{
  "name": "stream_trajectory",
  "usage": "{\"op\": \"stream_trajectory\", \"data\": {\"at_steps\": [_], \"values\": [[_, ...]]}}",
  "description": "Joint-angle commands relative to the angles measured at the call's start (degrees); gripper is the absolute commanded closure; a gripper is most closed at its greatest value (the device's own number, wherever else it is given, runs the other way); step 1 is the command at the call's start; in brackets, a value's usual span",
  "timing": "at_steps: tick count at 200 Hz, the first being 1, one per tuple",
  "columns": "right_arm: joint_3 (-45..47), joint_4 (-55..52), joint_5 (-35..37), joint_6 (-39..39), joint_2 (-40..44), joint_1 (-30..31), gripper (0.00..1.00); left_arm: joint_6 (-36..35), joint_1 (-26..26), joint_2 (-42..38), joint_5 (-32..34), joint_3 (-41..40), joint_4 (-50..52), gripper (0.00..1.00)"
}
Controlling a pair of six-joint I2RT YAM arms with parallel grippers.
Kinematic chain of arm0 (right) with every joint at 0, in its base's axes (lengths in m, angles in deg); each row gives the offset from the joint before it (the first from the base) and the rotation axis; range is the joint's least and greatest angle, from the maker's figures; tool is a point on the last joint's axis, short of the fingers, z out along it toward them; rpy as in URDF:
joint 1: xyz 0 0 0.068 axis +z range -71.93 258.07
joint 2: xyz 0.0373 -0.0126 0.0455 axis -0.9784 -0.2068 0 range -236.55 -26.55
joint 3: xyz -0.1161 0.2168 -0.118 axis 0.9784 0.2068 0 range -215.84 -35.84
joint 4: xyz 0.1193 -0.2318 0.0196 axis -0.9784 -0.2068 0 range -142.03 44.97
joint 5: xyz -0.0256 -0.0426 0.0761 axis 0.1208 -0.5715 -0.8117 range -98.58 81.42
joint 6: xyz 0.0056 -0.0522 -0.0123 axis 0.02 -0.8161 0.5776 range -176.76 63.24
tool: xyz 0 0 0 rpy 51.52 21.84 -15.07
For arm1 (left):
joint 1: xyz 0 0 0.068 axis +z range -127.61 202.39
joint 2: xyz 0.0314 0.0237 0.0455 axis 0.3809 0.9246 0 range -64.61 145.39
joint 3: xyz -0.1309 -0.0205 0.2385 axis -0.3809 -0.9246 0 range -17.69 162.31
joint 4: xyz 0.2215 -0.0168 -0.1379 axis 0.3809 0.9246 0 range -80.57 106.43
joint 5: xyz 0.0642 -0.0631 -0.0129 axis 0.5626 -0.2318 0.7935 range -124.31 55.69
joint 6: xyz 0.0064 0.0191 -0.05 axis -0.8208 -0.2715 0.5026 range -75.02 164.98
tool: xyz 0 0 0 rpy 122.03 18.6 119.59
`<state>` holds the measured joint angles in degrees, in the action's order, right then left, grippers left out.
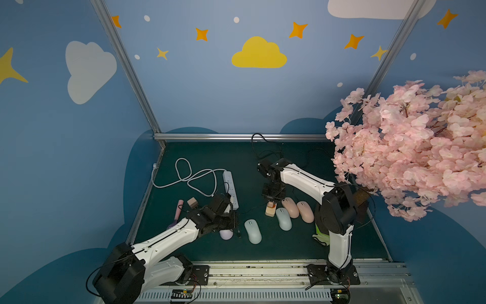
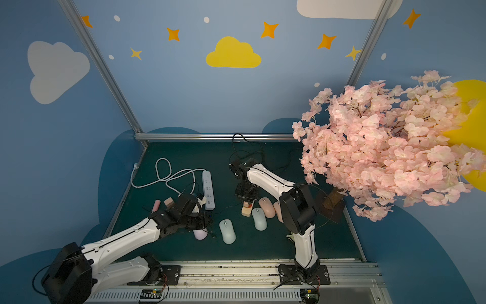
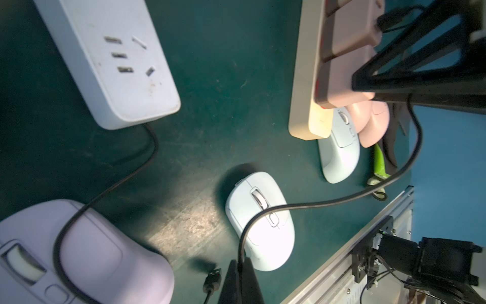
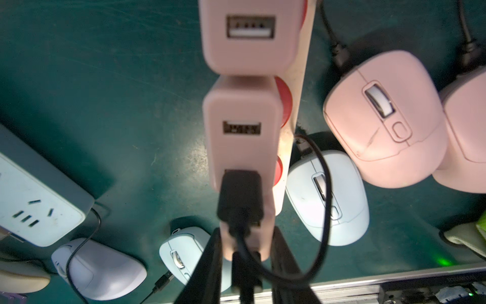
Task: Unplug the wireless mouse
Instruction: Place the power cord at the center of the board.
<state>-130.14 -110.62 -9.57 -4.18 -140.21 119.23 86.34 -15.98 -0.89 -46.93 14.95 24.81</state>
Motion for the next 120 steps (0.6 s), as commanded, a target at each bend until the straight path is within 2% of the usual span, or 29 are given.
{"op": "stream_trajectory", "data": {"at_steps": [1, 48, 71, 100, 120], "values": [[0.9, 0.8, -0.7, -2.1, -0.1, -0.8, 0.76, -2.6, -0.8, -2.0, -4.7, -0.1, -4.7, 0.87], [6.6, 7.6, -7.0, -10.5, 3.6, -3.3, 0.85, -6.8, -4.4, -0.8, -7.3, 3.1, -7.7, 0.63], [9.6, 10.2, -9.3, -16.2, 5.5, -4.7, 0.87, -8.0, -5.1, 0.4, -5.4, 4.8, -7.9, 0.52], [13.2, 13.7, -14.0, -20.8, 7.4, -7.0, 0.88, -8.8, -5.1, 4.8, 1.4, 7.6, -7.2, 0.48], [16.0, 16.7, -17.3, -21.5, 8.8, -8.5, 0.88, -9.9, -5.0, 10.8, 3.1, 11.0, -6.3, 0.47]]}}
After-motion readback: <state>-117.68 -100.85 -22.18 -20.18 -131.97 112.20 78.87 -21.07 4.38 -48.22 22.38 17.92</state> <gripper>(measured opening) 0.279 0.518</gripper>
